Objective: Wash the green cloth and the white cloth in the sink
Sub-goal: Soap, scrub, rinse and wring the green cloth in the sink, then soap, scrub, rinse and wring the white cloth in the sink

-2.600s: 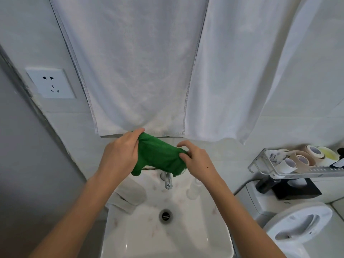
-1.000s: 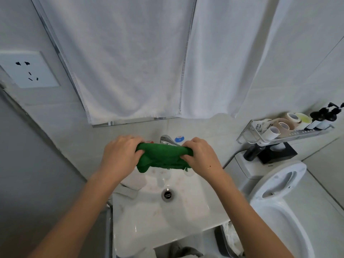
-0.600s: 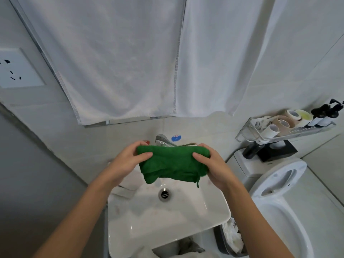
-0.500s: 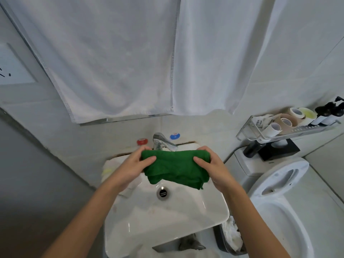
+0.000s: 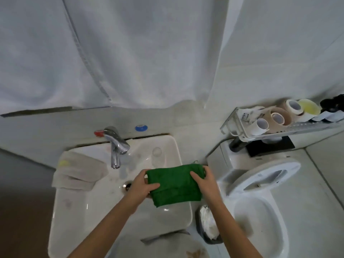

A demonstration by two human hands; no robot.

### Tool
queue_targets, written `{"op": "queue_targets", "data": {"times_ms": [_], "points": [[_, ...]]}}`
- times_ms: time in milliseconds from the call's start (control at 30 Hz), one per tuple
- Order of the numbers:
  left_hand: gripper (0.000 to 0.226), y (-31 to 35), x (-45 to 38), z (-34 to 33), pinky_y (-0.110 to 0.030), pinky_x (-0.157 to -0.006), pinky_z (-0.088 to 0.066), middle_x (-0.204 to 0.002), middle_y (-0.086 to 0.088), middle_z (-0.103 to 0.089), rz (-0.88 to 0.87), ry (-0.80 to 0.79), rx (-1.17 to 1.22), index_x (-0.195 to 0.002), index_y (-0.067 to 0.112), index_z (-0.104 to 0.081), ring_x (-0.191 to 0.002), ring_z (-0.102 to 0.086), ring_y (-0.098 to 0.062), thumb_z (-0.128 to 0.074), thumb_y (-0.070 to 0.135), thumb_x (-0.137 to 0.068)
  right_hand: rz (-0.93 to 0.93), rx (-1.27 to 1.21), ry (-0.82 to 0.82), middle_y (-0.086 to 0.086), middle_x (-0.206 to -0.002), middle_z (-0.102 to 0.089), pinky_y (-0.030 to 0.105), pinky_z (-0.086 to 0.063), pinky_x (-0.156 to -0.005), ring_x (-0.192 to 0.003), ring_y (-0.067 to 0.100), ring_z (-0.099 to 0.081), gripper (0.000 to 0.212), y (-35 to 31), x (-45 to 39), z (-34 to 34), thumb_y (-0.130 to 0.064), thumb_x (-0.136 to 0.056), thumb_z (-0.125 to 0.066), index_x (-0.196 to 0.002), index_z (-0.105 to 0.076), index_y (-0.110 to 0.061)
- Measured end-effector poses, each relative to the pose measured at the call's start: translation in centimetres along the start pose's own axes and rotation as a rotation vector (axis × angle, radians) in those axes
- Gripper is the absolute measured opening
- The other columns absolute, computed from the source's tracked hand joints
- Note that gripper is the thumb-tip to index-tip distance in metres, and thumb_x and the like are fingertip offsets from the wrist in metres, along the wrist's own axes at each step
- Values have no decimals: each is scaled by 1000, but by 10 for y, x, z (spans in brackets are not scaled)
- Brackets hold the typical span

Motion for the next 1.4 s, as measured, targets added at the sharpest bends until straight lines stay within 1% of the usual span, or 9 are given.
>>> {"op": "queue_targets", "data": {"times_ms": [67,133,233,367,467,567,667,833,1400], "points": [[34,-14,-17,-14,-30,-57,-55,-104,-14,-65,22,53,21,-111,12,-51,-85,-66,-22,-62,-6,-84,-51,26,37,7,-93,-64,18,-49,-65,-87,21,-62,13,23,-13,9,-16,-92,-63,-101,-58,-9],[35,-28,-39,-26,-30,-59,-54,-107,-14,-64,40,125,5,-112,11,-51,-89,-64,-24,-63,-5,-84,-101,43,63,12,-102,-65,35,-53,-82,-98,27,-62,24,49,-30,14,-20,-92,-63,-110,-58,-5],[35,-44,-64,-38,-44,-80,-55,-112,-16,-61,61,208,-49,-110,13,-50,-99,-61,-30,-64,-2,-82,-233,-9,64,12,-121,-62,46,-48,-99,-111,28,-59,40,85,-48,13,-24,-92,-63,-127,-53,-7],[50,-73,-85,-52,-53,-89,-51,-116,-20,-59,108,236,-65,-113,13,-48,-100,-60,-32,-73,21,-70,-271,13,-29,13,-111,-66,47,-51,-95,-106,31,-63,24,112,-67,4,-20,-92,-62,-114,-60,-9],[67,-81,-85,-55,-43,-90,-49,-123,-16,-55,125,285,-203,-130,9,-40,-105,-58,-33,-75,25,-74,-258,175,-71,8,-125,-61,40,-46,-101,-119,30,-57,45,114,-70,-7,-29,-91,-64,-130,-53,-9],[49,-61,-68,-54,-36,-86,-49,-126,-9,-48,-72,402,-463,-131,10,-44,-102,-57,-24,-64,18,-87,-144,360,59,4,-134,-50,34,-36,-106,-128,23,-46,56,95,-63,-2,-35,-91,-64,-138,-46,-11],[40,-54,-59,-66,-33,-85,-52,-124,-6,-52,-260,310,-574,-127,11,-52,-100,-57,-17,-63,12,-88,-35,203,-65,4,-121,-60,35,-49,-96,-113,21,-58,38,83,-54,-16,-27,-90,-65,-125,-55,-13],[65,-71,-68,-87,-24,-103,-40,-146,-3,-36,-268,44,-527,-146,15,-29,-126,-43,-13,-61,10,-90,7,255,-273,7,-135,-52,38,-45,-104,-121,18,-51,65,89,-45,-43,-17,-87,-68,-144,-39,-11],[75,-4,-153,-82,-36,-110,-32,-152,-10,-30,-130,153,-253,-151,17,-10,-134,-37,-24,-47,-5,-90,52,204,-257,11,-139,-51,44,-44,-106,-126,26,-49,64,25,-151,-70,-5,-84,-67,-143,-42,-8]]}}
Point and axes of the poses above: each hand's wrist, its own x-axis away from the middle knuckle, its own z-axis out of the back of the hand, y = z × x, the point moved 8 cm from there along -x, towards the middle knuckle
